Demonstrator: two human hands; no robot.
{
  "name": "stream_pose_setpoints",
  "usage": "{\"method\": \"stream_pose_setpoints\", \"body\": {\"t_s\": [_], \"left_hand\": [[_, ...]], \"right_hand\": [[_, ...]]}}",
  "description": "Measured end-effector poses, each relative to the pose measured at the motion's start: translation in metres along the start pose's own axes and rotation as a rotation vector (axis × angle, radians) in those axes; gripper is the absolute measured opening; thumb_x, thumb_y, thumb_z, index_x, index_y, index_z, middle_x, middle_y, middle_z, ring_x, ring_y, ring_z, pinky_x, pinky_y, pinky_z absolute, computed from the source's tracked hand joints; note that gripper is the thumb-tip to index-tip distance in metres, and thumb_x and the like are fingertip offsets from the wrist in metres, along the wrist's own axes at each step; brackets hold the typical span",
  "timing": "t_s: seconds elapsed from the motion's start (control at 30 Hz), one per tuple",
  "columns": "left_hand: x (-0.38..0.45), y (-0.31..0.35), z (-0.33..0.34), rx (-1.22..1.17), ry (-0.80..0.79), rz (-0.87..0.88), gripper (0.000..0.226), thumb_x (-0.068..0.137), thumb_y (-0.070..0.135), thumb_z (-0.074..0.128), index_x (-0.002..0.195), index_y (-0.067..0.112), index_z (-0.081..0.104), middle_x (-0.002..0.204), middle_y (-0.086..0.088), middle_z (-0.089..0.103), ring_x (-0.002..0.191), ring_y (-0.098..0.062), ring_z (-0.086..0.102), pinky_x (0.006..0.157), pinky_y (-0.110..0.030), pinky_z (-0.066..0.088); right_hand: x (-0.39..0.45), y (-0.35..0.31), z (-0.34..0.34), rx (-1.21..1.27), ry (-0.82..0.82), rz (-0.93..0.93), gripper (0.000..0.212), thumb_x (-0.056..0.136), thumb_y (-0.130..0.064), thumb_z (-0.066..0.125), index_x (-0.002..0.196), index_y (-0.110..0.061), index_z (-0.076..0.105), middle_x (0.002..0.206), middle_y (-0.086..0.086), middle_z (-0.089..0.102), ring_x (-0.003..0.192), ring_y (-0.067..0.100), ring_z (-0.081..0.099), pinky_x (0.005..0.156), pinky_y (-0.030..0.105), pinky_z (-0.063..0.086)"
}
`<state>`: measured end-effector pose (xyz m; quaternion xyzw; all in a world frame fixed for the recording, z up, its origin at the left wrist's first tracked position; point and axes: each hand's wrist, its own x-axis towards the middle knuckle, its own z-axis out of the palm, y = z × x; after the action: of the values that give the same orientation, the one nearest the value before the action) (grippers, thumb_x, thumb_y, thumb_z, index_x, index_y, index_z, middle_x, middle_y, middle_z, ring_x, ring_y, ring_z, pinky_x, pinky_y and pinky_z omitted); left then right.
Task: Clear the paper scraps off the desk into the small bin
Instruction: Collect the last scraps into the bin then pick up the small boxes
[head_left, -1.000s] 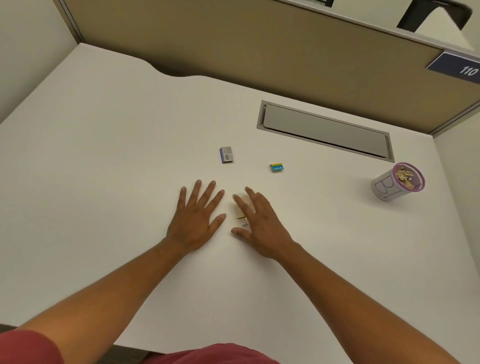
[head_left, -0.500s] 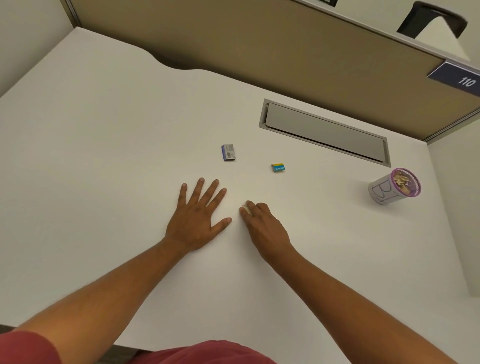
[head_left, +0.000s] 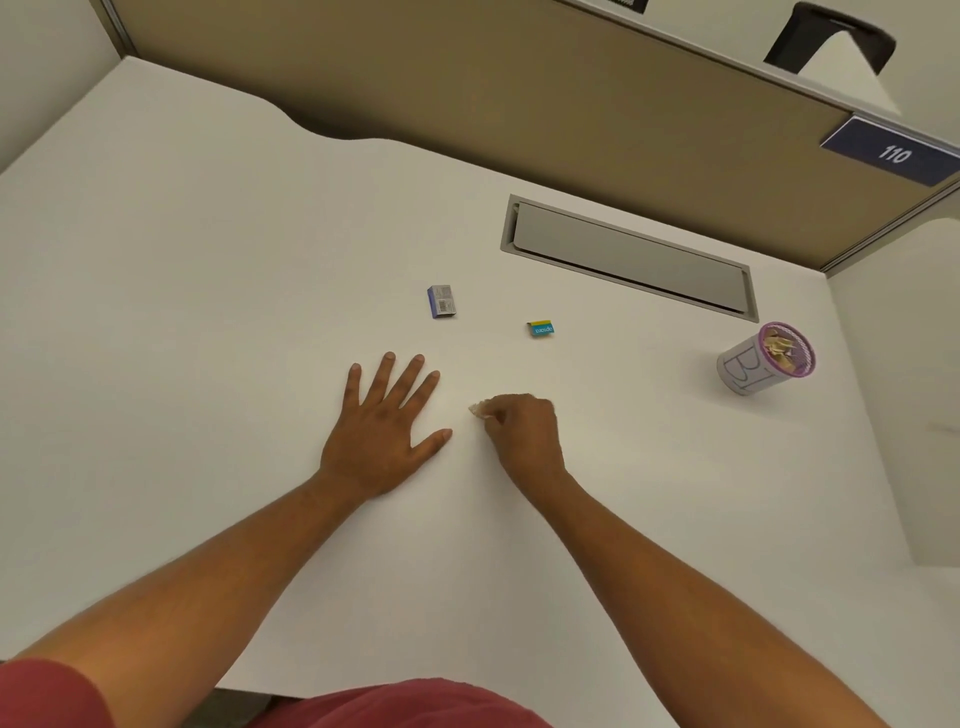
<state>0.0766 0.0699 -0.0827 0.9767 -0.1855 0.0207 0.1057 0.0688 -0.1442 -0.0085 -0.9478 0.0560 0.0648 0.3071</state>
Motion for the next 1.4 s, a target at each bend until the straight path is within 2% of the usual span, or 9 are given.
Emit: {"method": "stream_pose_setpoints", "body": {"t_s": [0.1, 0.2, 0.4, 0.53, 0.67, 0.8, 1.0, 1.17, 1.4], "left_hand": [[0.001, 0.001, 0.000, 0.007, -0.016, -0.004, 0.081, 0.099, 0.078, 0.020, 0.167, 0.033, 0.016, 0.177, 0.007, 0.012, 0.164, -0.028, 0.008, 0.128, -0.064, 0.008], [0.001, 0.001, 0.000, 0.020, -0.043, 0.002, 0.082, 0.099, 0.077, 0.019, 0.167, 0.031, 0.017, 0.177, 0.005, 0.012, 0.164, -0.029, 0.007, 0.128, -0.066, 0.008], [0.005, 0.022, -0.003, 0.034, 0.022, 0.051, 0.083, 0.099, 0.071, 0.030, 0.167, 0.023, 0.020, 0.177, -0.001, 0.008, 0.164, -0.030, 0.004, 0.127, -0.067, 0.006], [0.010, 0.090, 0.012, -0.072, 0.035, 0.315, 0.079, 0.102, 0.066, 0.031, 0.168, 0.023, 0.017, 0.178, -0.001, 0.007, 0.164, -0.026, 0.006, 0.128, -0.061, 0.015], [0.021, 0.161, 0.031, -0.109, -0.065, 0.479, 0.074, 0.103, 0.069, 0.030, 0.167, 0.034, 0.014, 0.178, 0.005, 0.003, 0.165, -0.023, 0.004, 0.130, -0.053, 0.008], [0.040, 0.199, 0.037, -0.091, -0.136, 0.488, 0.071, 0.103, 0.071, 0.026, 0.166, 0.038, 0.019, 0.177, 0.007, 0.008, 0.164, -0.023, 0.005, 0.129, -0.055, 0.010], [0.050, 0.207, 0.042, -0.043, -0.148, 0.470, 0.067, 0.104, 0.068, 0.024, 0.165, 0.039, 0.023, 0.176, 0.006, 0.014, 0.164, -0.021, 0.009, 0.130, -0.054, 0.013], [0.050, 0.206, 0.044, -0.089, -0.130, 0.462, 0.066, 0.105, 0.068, 0.026, 0.164, 0.041, 0.022, 0.176, 0.009, 0.013, 0.164, -0.018, 0.008, 0.131, -0.053, 0.013], [0.050, 0.207, 0.044, -0.095, -0.107, 0.463, 0.066, 0.105, 0.067, 0.027, 0.164, 0.039, 0.025, 0.176, 0.008, 0.015, 0.164, -0.020, 0.010, 0.130, -0.054, 0.016]], "right_hand": [[0.002, 0.006, -0.017, 0.572, 0.060, 0.357, 0.017, 0.078, -0.013, 0.081, 0.069, -0.027, 0.082, 0.082, -0.007, 0.081, 0.080, 0.011, 0.076, 0.080, 0.027, 0.061], [0.002, 0.021, -0.042, 1.045, 0.007, 0.554, 0.020, 0.079, 0.008, 0.078, 0.072, -0.010, 0.083, 0.088, 0.008, 0.081, 0.076, 0.019, 0.074, 0.079, 0.028, 0.064], [-0.007, 0.075, -0.114, 1.405, 0.031, 0.691, 0.017, 0.086, 0.010, 0.071, 0.079, 0.001, 0.083, 0.090, 0.013, 0.079, 0.080, 0.026, 0.078, 0.068, 0.021, 0.063], [-0.008, 0.116, -0.180, 1.458, 0.162, 0.661, 0.015, 0.089, 0.008, 0.069, 0.082, 0.003, 0.082, 0.092, 0.015, 0.079, 0.082, 0.027, 0.079, 0.068, 0.022, 0.064], [0.003, 0.155, -0.250, 1.139, 0.407, 0.522, 0.016, 0.081, 0.007, 0.078, 0.097, 0.006, 0.076, 0.098, 0.018, 0.076, 0.083, 0.025, 0.076, 0.073, 0.026, 0.063], [0.032, 0.196, -0.292, 0.409, 0.594, 0.462, 0.012, 0.080, -0.009, 0.082, 0.092, -0.007, 0.082, 0.100, 0.013, 0.079, 0.098, 0.027, 0.075, 0.088, 0.040, 0.063], [0.080, 0.225, -0.293, -0.092, 0.494, 0.361, 0.027, 0.090, -0.006, 0.060, 0.104, -0.012, 0.082, 0.115, 0.011, 0.077, 0.105, 0.029, 0.072, 0.081, 0.030, 0.057], [0.096, 0.235, -0.285, -0.367, 0.201, 0.247, 0.034, 0.099, -0.006, 0.049, 0.118, -0.013, 0.076, 0.121, 0.015, 0.073, 0.109, 0.033, 0.067, 0.084, 0.027, 0.046], [0.091, 0.238, -0.298, -0.579, 0.275, 0.197, 0.029, 0.086, -0.011, 0.073, 0.116, -0.012, 0.074, 0.104, 0.014, 0.075, 0.092, 0.034, 0.070, 0.072, 0.034, 0.055]]}}
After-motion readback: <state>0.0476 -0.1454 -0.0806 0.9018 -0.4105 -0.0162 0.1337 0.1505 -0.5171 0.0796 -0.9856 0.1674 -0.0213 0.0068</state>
